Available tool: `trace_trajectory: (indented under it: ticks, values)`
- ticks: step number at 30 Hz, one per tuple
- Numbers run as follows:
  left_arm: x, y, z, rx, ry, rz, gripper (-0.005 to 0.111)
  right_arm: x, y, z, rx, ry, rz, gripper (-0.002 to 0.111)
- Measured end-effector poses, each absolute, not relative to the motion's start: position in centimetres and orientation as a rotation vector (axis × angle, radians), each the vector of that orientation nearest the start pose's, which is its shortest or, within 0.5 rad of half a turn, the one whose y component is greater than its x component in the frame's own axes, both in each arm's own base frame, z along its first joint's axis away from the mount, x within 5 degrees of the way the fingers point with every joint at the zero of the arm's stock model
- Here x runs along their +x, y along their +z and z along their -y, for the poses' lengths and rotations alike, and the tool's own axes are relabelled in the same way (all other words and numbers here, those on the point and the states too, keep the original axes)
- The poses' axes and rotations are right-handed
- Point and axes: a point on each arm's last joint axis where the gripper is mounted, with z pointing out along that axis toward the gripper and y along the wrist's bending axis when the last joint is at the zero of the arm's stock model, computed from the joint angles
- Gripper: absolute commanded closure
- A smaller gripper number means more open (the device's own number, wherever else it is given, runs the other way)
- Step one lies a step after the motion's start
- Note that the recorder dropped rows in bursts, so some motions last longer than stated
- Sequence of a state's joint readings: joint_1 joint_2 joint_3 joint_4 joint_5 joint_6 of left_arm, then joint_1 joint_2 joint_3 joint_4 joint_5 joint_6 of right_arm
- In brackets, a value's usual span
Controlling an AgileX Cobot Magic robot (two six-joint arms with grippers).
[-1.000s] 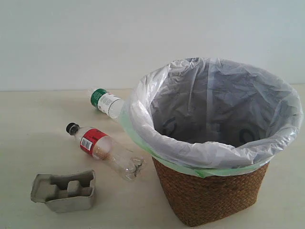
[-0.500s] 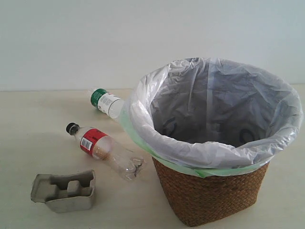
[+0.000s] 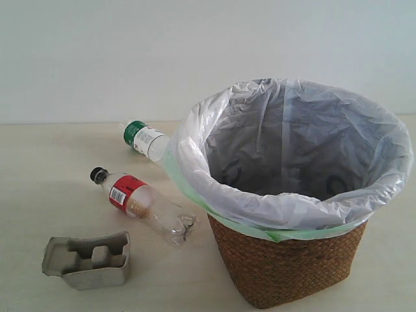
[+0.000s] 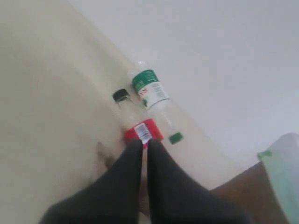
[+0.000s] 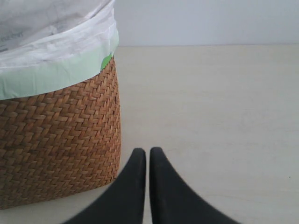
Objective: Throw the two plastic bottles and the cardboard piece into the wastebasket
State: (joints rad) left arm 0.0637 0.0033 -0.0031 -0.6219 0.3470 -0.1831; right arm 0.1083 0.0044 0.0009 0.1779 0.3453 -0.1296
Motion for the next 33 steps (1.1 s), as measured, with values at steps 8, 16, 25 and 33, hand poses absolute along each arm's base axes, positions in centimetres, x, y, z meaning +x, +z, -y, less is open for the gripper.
trace_trajectory:
  ticks: [8, 16, 25, 33]
  values:
    - [5.47, 19.34, 1.59, -0.702, -0.818, -1.638, 0.103, 5.28, 18.20, -1.12, -0.107, 0.158, -1.828, 0.108]
    - [5.51, 19.69, 1.63, -0.766, -0.906, -1.581, 0.103, 5.28, 18.20, -1.12, -0.107, 0.158, -1.828, 0.108]
    - [5.54, 19.82, 1.53, -0.681, -0.827, -1.587, 0.103, 5.28, 18.20, -1.12, -0.107, 0.158, -1.828, 0.108]
    - [5.45, 19.87, 1.92, -0.613, -0.825, -1.621, 0.103, 5.28, 18.20, -1.12, -0.107, 0.158, -1.828, 0.108]
